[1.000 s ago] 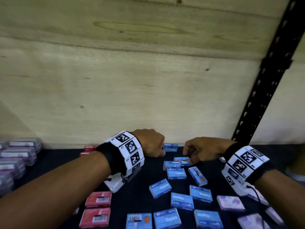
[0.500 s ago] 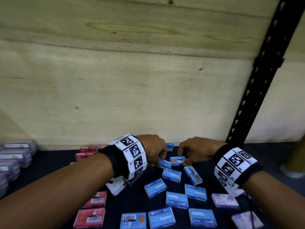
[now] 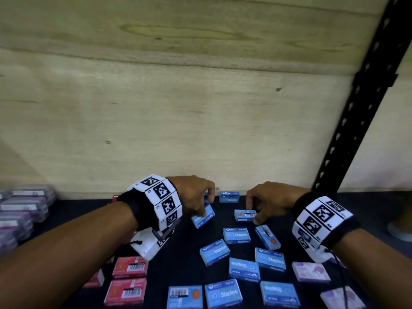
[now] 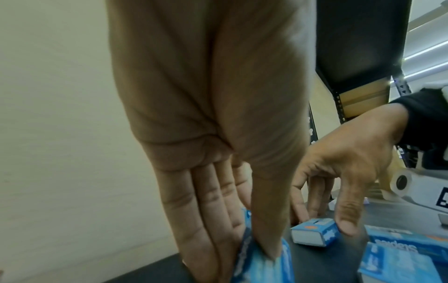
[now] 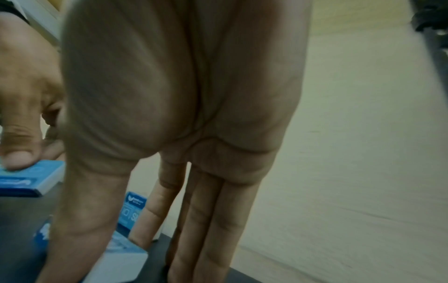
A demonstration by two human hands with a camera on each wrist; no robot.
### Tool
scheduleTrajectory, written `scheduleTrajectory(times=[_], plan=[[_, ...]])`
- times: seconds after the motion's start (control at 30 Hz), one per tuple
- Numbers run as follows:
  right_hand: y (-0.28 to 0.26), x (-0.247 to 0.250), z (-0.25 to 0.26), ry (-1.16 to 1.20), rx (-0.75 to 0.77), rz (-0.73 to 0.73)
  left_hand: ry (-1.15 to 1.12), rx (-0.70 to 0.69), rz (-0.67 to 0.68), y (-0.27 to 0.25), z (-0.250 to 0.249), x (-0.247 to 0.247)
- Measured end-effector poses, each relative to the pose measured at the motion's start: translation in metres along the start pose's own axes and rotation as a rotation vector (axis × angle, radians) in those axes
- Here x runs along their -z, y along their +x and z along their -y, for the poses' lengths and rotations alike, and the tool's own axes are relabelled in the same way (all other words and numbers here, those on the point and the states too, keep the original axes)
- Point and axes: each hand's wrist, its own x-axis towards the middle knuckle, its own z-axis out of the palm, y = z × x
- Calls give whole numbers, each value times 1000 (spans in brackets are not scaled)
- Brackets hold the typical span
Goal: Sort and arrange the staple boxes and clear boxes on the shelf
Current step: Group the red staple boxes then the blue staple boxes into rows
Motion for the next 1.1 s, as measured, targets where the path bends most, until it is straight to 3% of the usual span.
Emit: scheduleTrajectory(times=[0.33, 0.57, 0.87, 1.1], plan=[[-6, 5, -2, 56, 34, 24, 144, -112, -15, -6, 7, 3], [-3, 4, 0, 53, 24, 24, 31, -149, -116, -3, 9, 1], [0, 1, -2, 103, -19, -4, 268, 25, -7, -12, 15, -10], [1, 3, 0, 75, 3, 10, 377, 70, -32, -6, 14, -11]])
